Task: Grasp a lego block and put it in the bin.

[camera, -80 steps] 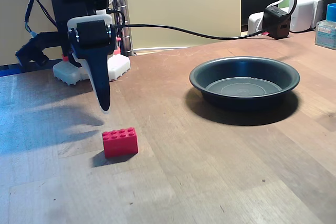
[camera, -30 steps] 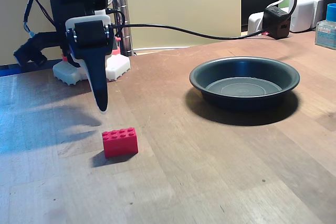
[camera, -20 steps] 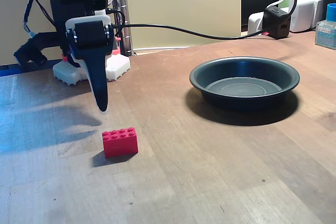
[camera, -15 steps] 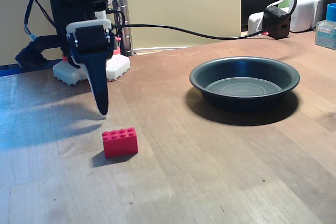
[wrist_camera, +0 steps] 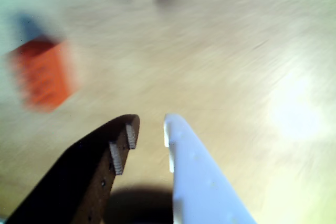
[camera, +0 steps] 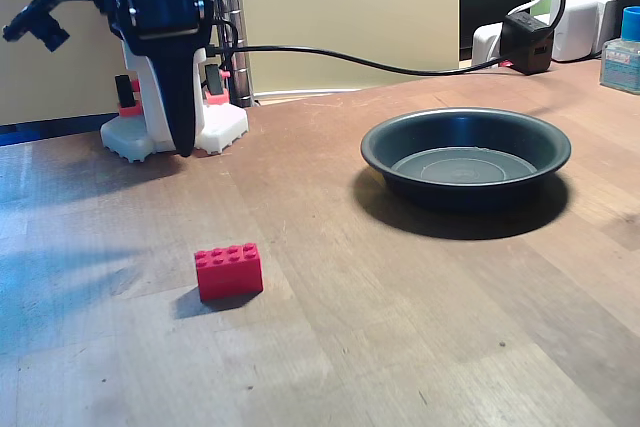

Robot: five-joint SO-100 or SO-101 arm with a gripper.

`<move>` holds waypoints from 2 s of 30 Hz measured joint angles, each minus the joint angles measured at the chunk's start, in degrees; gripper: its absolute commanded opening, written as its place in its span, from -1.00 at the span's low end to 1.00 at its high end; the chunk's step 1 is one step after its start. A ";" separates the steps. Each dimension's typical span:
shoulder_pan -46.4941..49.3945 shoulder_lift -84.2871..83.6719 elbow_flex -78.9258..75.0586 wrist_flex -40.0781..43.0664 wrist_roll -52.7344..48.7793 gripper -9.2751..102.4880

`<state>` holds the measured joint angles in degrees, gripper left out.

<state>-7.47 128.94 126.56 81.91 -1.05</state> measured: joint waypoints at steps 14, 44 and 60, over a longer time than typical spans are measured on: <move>-0.09 -31.03 -27.42 5.45 0.00 -0.84; -1.93 -43.51 -31.82 2.64 0.35 -0.38; -2.20 -46.32 -32.70 2.64 0.35 -0.38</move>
<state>-9.67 82.62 93.87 84.55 -0.70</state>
